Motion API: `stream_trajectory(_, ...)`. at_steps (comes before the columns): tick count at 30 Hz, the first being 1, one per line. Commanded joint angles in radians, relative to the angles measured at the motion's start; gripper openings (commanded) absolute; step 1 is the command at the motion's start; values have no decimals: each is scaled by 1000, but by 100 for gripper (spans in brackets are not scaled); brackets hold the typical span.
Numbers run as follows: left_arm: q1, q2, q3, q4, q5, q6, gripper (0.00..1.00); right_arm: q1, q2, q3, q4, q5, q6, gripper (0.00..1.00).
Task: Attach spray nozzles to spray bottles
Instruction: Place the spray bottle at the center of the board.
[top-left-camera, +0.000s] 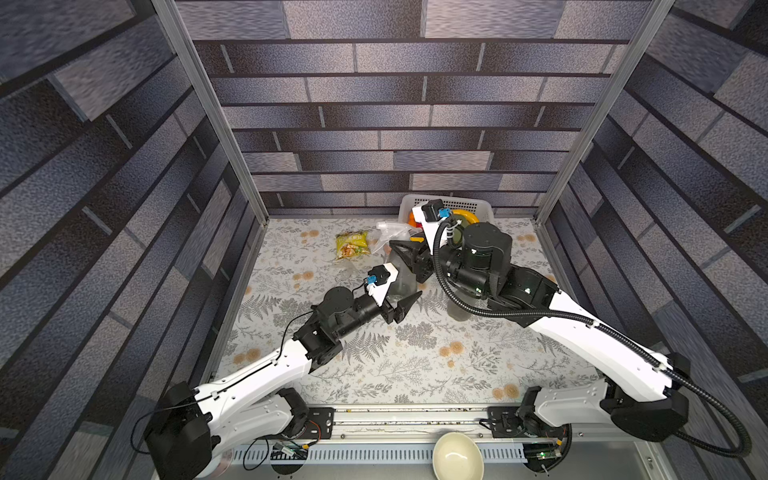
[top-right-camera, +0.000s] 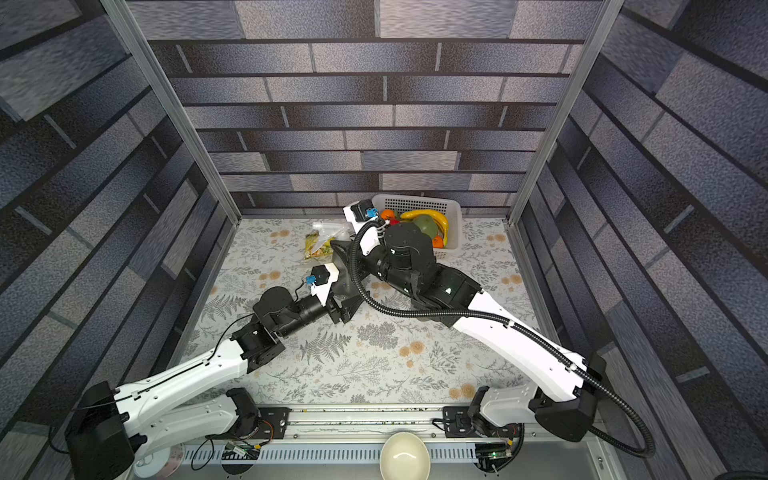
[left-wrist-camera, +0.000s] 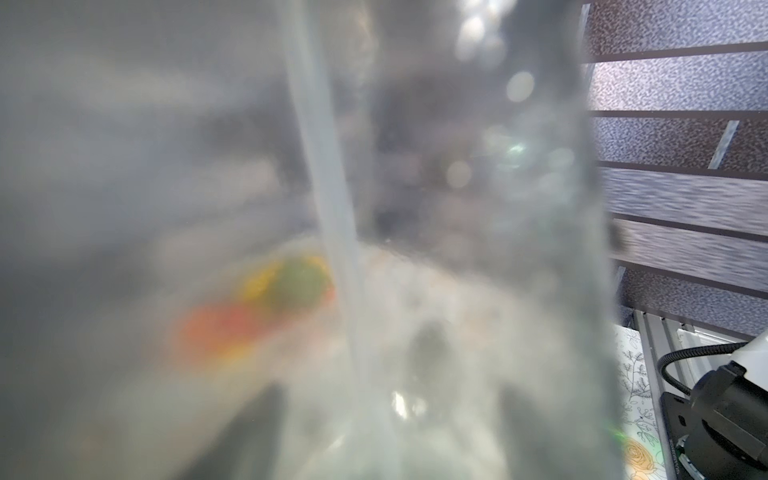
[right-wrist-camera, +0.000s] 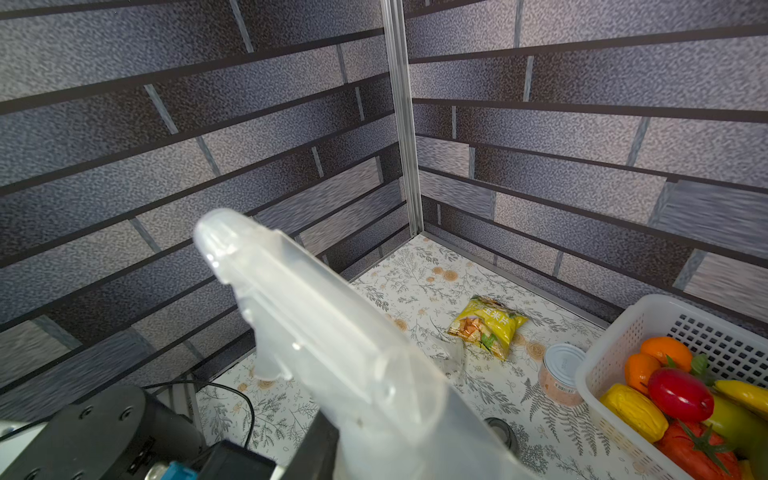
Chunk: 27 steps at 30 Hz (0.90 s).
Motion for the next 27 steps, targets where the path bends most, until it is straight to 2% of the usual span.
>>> stream_trajectory(1, -3, -44, 11, 32, 0, 5, 100, 8, -24, -26, -33, -40, 7, 16)
stream_trajectory(4, 3, -82, 20, -85, -4, 20, 100, 8, -26, -23, -14, 18, -5, 16)
stream_trajectory(8, 6, -144, -21, -142, 7, -17, 100, 9, -21, -24, 55, 110, -31, 15)
stream_trajectory(11, -1, -183, -49, -197, -7, -29, 100, 7, -3, -20, 144, 193, -73, 14)
stream_trajectory(16, -7, -280, -139, -194, -86, -70, 100, -22, 40, -40, 346, 365, -179, 14)
stream_trajectory(22, -7, -427, -189, -224, -233, -90, 100, -196, -5, -160, 495, 435, -249, 13)
stream_trajectory(27, -7, -481, -202, -211, -286, -92, 100, -384, -121, -347, 588, 482, -268, 13)
